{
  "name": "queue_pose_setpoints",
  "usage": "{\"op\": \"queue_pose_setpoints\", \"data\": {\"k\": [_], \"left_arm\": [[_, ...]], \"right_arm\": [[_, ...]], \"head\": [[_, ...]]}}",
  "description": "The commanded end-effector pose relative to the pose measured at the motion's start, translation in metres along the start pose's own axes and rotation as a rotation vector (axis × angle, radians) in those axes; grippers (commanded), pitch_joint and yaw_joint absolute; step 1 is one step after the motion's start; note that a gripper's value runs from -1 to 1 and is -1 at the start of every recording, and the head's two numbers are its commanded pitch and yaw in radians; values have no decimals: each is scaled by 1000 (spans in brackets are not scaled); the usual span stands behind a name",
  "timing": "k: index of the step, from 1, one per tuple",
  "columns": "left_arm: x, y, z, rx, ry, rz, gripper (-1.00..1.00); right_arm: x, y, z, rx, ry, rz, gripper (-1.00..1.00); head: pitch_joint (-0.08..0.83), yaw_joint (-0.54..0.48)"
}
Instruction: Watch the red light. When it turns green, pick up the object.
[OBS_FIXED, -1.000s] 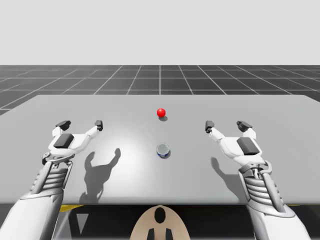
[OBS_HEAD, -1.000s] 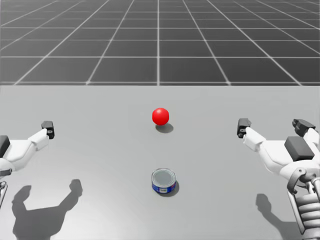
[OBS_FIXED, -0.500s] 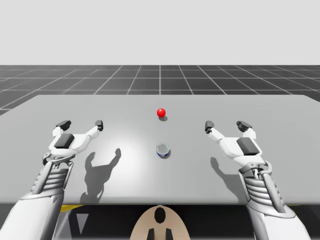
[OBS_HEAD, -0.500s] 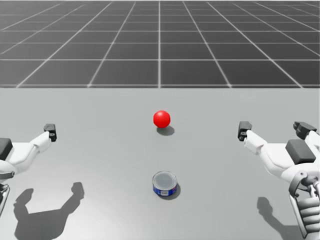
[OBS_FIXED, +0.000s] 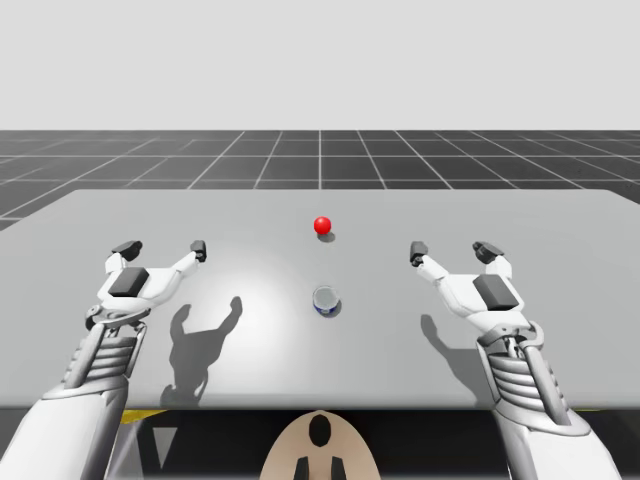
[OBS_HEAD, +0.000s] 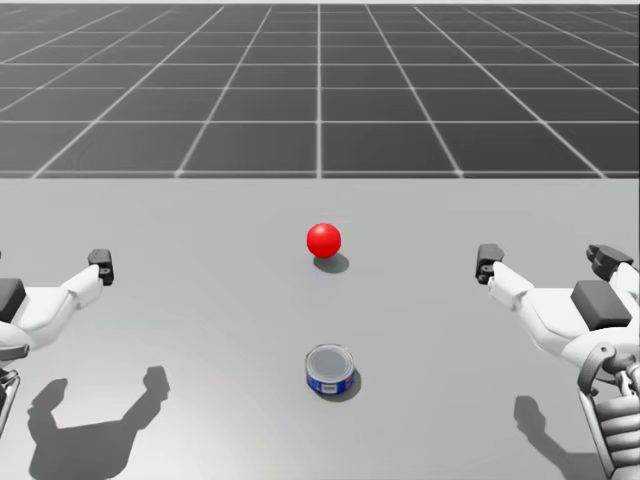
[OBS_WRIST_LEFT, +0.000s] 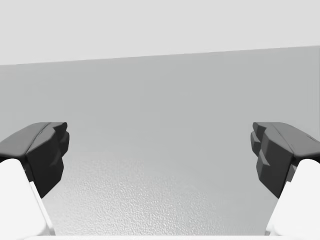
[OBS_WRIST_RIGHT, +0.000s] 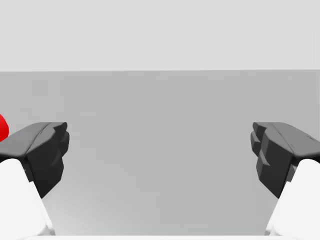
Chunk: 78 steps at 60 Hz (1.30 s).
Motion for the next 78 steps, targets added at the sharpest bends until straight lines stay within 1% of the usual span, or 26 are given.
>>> {"op": "queue_pose_setpoints", "data": {"k": [1,17,78], "left_arm": [[0,0,0,0,-1,-1,-1000],[0,0,0,0,1,-1,-1000],[-1,-1,0,-1,2,-1,-1000]], "right_arm": [[0,0,0,1,0,-6,-1000],[1,0,1,0,-7,2,-1000],[0,0,0,-2,-5,9,-1000]], "head": [[433,-3],[432,-3],[431,-8]]}}
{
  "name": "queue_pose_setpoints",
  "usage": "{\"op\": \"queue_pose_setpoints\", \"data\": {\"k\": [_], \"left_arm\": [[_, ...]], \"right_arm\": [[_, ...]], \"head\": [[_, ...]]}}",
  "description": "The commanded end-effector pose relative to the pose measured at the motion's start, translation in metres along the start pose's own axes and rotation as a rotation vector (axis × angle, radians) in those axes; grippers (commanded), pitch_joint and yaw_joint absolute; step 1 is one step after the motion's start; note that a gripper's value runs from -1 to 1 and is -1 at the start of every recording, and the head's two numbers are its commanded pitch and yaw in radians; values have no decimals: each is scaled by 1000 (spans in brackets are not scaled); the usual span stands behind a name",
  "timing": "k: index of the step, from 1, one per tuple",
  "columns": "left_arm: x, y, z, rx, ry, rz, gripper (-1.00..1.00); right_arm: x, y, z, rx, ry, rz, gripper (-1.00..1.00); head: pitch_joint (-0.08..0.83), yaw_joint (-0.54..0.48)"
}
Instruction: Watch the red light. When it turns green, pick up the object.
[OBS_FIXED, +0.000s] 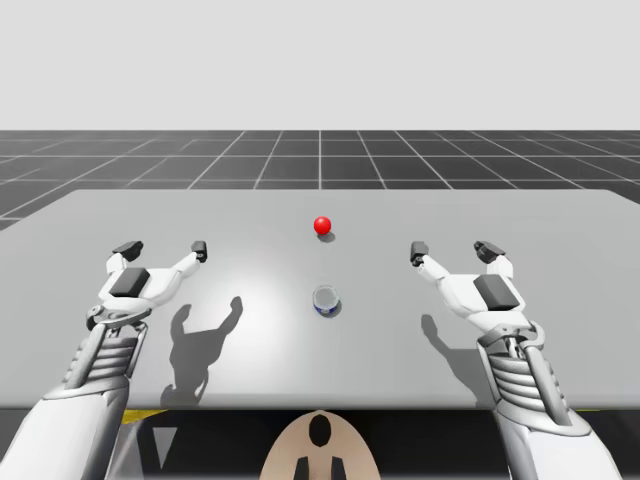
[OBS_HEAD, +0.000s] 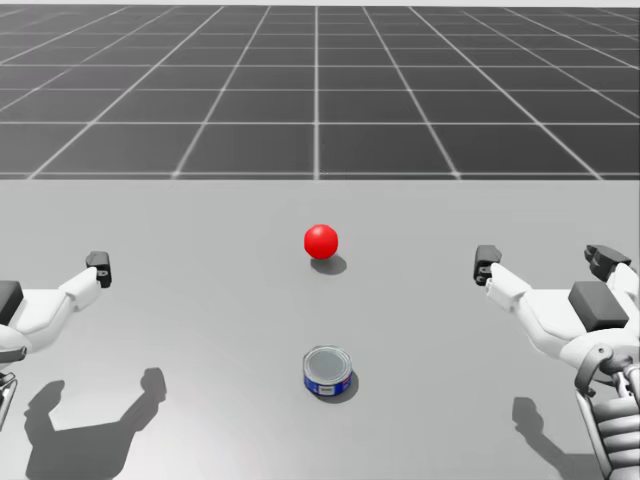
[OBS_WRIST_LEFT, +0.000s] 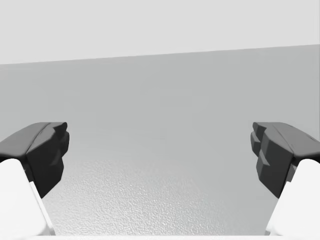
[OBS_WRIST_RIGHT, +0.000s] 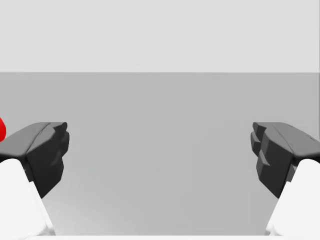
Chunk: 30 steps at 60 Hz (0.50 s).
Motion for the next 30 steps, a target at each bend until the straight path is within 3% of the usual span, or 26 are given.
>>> {"op": "queue_pose_setpoints", "data": {"k": [1,30], "left_arm": [[0,0,0,0,0,0,-1000],[0,0,0,0,-2,0,-1000]], "right_arm": [[0,1,0,0,0,-3,-1000],[-1,1,0,0,-1,1,-1000]], "head": [[430,-8],[433,-8]]}}
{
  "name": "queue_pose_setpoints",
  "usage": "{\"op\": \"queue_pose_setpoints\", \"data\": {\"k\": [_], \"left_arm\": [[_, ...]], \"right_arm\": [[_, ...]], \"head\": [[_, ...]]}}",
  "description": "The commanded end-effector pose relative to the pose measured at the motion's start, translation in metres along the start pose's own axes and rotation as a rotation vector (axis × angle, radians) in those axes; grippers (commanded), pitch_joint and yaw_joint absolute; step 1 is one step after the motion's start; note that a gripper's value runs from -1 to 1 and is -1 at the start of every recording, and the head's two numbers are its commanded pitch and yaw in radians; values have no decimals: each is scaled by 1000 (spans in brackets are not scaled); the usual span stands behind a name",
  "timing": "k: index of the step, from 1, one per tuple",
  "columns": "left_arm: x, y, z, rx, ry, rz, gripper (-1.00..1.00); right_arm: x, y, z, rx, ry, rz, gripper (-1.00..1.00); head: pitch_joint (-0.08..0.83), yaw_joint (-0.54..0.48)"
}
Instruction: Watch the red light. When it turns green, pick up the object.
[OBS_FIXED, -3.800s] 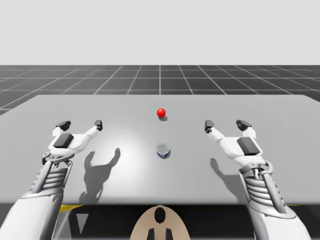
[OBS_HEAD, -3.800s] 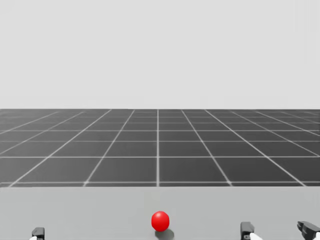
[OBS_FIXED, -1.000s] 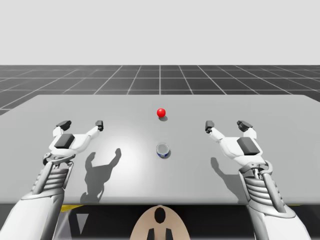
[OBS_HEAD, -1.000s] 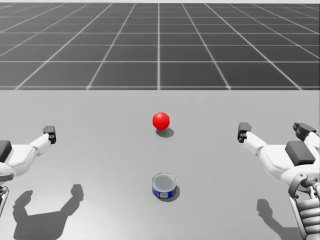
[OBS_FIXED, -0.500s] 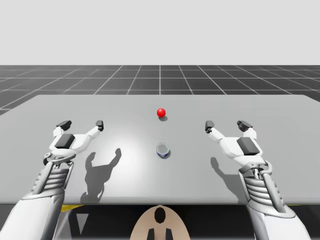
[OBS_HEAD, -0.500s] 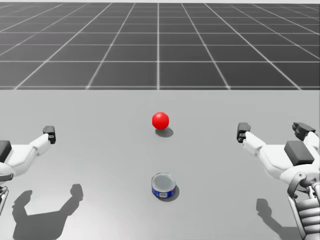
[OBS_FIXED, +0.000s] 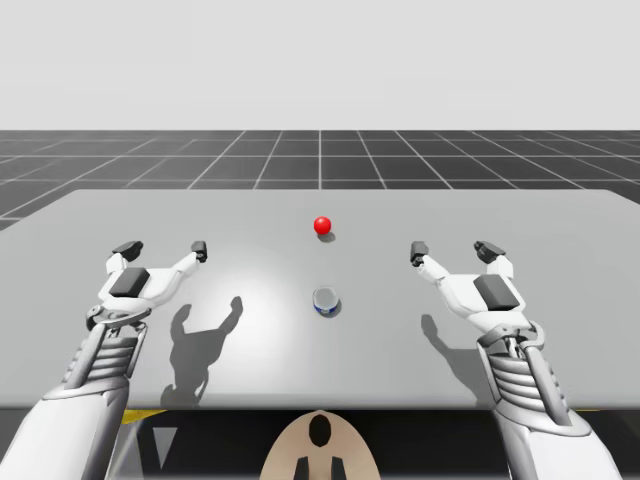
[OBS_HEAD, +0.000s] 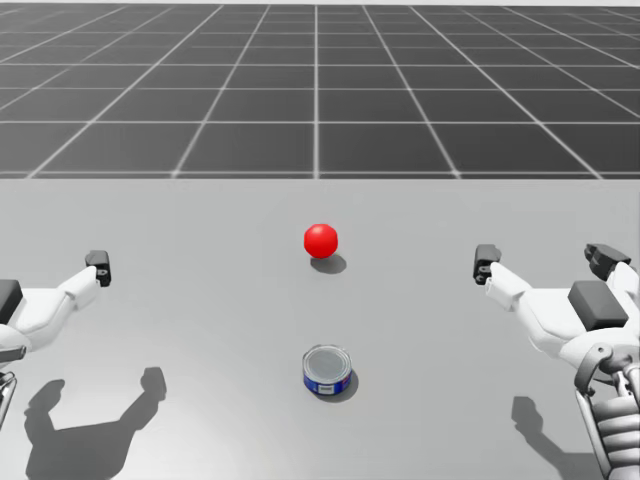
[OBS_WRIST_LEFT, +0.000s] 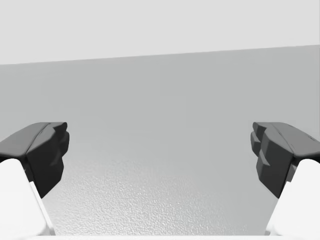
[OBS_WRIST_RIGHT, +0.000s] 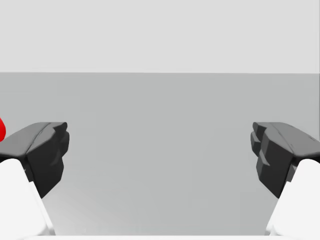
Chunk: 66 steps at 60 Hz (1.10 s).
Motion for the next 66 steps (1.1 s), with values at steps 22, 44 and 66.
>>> {"op": "queue_pose_setpoints", "data": {"k": [22,44,66], "left_arm": [[0,0,0,1,-1,0,-1000],[0,0,0,0,-2,0,-1000],[0,0,1,2,-3,0,-1000]], "right_arm": [[-1,1,0,0,-1,-1,-1000],[0,1,0,0,-1,-1,-1000],[0,0,1,1,0,0,-1000]], "head": [[432,-8],[432,-9],[589,-8]]}}
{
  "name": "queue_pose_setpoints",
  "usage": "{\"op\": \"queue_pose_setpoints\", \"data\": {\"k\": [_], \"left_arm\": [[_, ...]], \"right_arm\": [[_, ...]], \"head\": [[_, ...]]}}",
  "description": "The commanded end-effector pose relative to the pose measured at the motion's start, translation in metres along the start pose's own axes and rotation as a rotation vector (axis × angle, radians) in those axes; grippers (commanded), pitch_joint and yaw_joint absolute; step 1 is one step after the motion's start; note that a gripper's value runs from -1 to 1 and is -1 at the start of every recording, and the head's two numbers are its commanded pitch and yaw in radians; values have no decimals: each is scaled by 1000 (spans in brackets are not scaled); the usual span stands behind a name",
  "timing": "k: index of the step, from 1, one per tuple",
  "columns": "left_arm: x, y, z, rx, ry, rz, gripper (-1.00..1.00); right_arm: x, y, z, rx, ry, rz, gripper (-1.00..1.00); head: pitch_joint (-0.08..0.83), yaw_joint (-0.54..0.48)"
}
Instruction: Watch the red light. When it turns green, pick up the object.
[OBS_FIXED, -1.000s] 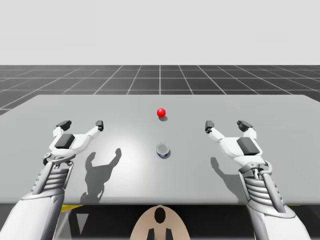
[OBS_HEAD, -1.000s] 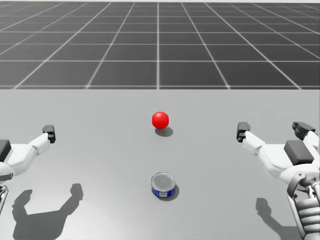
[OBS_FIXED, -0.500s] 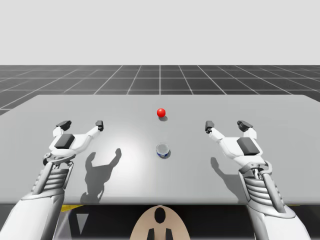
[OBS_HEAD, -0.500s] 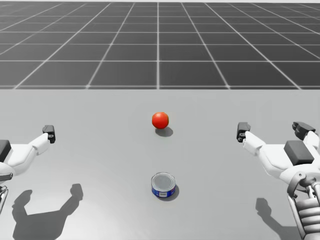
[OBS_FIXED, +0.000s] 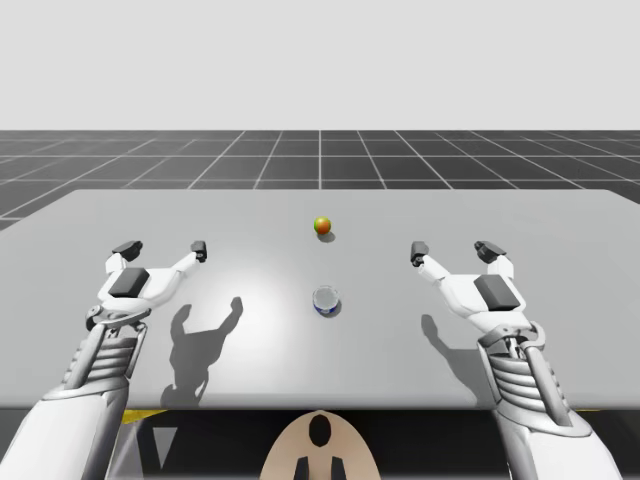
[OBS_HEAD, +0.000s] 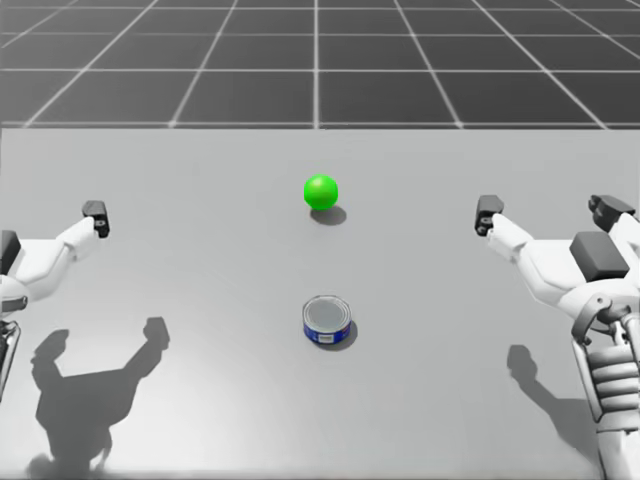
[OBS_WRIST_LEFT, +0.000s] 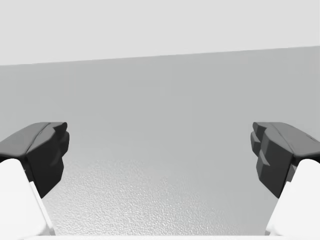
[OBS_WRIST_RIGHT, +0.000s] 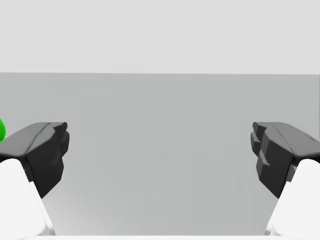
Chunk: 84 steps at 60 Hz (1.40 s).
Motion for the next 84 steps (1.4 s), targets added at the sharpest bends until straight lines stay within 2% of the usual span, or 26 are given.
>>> {"op": "queue_pose_setpoints", "data": {"k": [1,12,26,29,31,34,41,43,46,50,53,59,61,65,68,77,84], "left_arm": [[0,0,0,0,0,-1,-1000],[0,0,0,-6,-1,-5,-1000],[2,0,1,-6,-5,-2,-1000],[2,-1,2,-6,-6,-2,-1000],[2,-1,2,-6,-6,-1,-1000],[2,-1,2,-7,-6,0,-1000],[2,-2,2,-11,-2,1,-1000],[1,-3,2,-14,-1,2,-1000],[1,-4,2,-17,0,1,-1000],[1,-5,2,-19,1,2,-1000],[0,-6,2,-19,2,3,-1000],[-1,-7,2,-17,5,2,-1000],[-1,-7,2,-18,7,1,-1000],[-2,-8,2,-19,9,0,-1000],[-2,-8,2,-20,10,-2,-1000],[-2,-8,3,-22,9,-2,-1000],[-2,-8,3,-23,8,-2,-1000]], "right_arm": [[-1,1,0,1,2,-3,-1000],[-3,2,-1,4,10,5,-1000],[-1,7,1,9,0,33,-1000],[0,11,5,50,7,25,-1000],[0,18,8,49,41,41,-1000],[1,26,13,73,93,19,-1000],[8,43,27,136,121,23,-1000],[10,50,31,156,118,16,-1000],[11,62,38,197,128,-23,-1000],[8,76,45,267,168,-40,-1000],[2,90,50,332,201,-62,-1000],[-15,111,56,414,250,-63,-1000],[-29,123,56,450,284,-54,-1000],[-43,133,55,478,325,-54,-1000],[-49,137,54,492,330,-45,-1000],[-68,150,46,571,371,-82,-1000],[-74,161,40,599,375,-75,-1000]], "head": [[595,-9],[677,-10],[673,-12],[670,-16],[669,-20],[664,-25],[666,-32],[666,-35],[667,-38],[668,-37],[670,-32],[675,-26],[675,-26],[674,-28],[676,-29],[679,-22],[678,-19]]}}
